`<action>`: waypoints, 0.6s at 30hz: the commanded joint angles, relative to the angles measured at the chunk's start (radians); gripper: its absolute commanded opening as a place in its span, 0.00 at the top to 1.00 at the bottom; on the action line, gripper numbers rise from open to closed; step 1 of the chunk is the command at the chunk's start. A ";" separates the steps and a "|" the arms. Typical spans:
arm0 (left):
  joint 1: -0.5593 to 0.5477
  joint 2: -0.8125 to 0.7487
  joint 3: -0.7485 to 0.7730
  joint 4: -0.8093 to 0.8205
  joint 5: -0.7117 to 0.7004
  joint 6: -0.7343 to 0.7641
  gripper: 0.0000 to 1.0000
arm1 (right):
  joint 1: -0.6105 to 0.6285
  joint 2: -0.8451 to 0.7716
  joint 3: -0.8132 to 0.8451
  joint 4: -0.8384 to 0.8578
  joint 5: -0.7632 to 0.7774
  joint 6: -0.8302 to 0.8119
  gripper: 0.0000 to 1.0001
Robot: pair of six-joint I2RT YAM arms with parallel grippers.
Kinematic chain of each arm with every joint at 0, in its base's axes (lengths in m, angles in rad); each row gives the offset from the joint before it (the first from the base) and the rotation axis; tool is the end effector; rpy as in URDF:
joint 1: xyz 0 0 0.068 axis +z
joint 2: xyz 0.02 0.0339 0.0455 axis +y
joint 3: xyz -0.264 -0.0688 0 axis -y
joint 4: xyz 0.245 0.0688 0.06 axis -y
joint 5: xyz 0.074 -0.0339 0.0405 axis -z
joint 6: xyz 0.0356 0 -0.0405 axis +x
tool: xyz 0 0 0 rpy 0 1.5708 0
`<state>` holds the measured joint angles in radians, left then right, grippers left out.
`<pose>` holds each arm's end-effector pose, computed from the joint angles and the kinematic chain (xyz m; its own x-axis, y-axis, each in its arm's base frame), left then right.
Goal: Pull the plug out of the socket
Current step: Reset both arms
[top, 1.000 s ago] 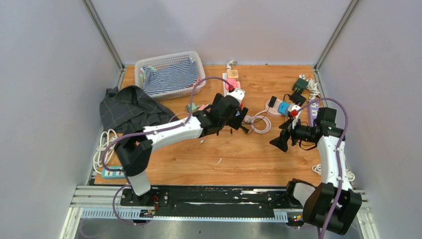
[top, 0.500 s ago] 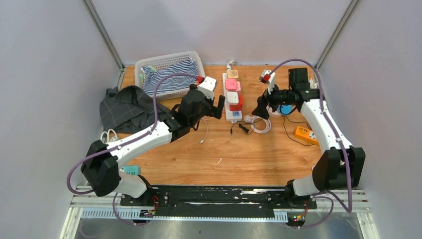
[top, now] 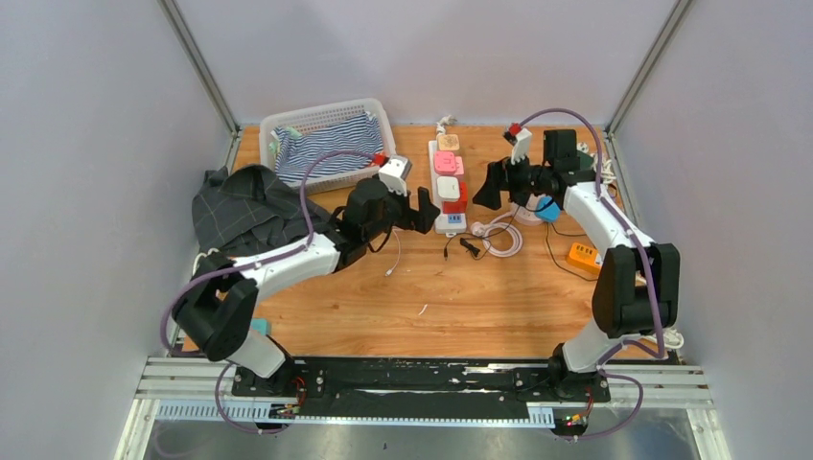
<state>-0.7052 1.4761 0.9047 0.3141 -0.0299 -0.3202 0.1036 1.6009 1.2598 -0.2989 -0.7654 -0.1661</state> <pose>0.2592 -0.2193 0.2664 -0.3809 -0.0889 -0.9203 0.5331 0.7922 -0.2972 0.3544 0.0616 0.2924 -0.4821 -0.1700 -0.8595 -0.7169 0.6405 0.2754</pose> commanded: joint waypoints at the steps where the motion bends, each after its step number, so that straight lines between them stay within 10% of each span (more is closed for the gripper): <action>1: 0.009 0.130 0.002 0.102 0.145 -0.133 0.08 | -0.021 -0.009 -0.074 0.087 -0.009 0.085 0.01; 18: -0.135 0.353 0.104 0.104 -0.243 -0.176 0.01 | -0.067 0.027 -0.085 0.086 -0.073 0.111 0.04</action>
<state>-0.8383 1.8236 0.9825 0.3874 -0.1844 -0.4873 0.0490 1.6352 1.1866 -0.2230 -0.8116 -0.0666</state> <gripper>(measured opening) 0.991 0.967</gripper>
